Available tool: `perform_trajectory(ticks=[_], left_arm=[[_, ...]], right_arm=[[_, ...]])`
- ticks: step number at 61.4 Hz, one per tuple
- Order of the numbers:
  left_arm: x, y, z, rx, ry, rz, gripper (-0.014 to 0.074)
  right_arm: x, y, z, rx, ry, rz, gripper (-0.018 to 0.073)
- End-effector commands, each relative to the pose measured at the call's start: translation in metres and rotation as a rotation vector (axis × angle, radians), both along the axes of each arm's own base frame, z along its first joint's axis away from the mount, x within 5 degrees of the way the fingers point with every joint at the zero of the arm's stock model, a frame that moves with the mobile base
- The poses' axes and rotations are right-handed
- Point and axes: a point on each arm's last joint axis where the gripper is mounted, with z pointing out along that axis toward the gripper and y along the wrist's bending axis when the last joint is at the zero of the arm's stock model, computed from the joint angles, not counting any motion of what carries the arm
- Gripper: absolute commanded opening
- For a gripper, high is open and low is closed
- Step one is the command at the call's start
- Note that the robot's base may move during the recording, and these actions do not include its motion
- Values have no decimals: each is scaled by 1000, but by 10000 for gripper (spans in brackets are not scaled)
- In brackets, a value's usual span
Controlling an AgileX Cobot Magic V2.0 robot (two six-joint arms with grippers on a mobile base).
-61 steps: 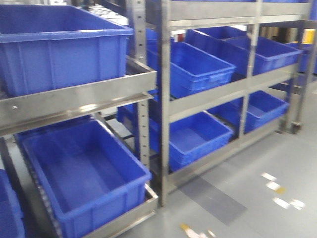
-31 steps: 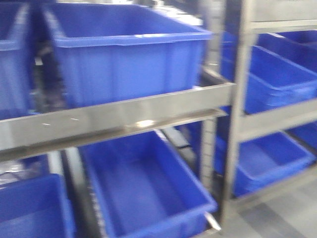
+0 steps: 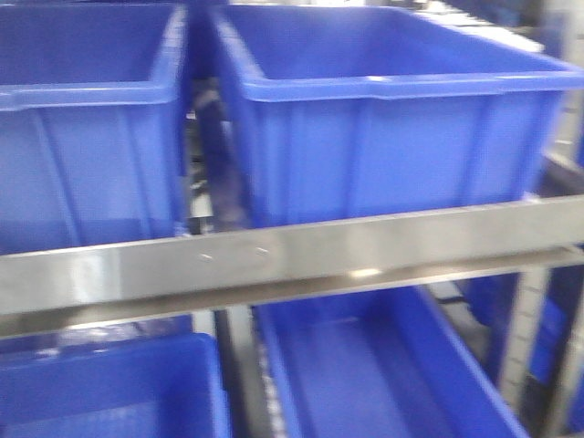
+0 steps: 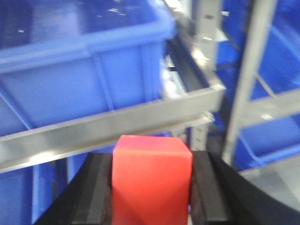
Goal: Sort and place red and blue blocks on shelf
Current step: 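Stop the base facing the shelf of blue bins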
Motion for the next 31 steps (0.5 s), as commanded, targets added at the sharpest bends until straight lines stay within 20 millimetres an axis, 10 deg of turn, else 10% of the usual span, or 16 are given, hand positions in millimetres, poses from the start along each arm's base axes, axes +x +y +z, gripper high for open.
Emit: perform_trajectory(ticks=[1,31], left_arm=[[4,-2,14,2,-92,-25,123],[4,-2,14,2,-92,-25,123]], right_arm=[[3,1,17,-15,-116,19,48],[3,1,17,-15,-116,19,48]])
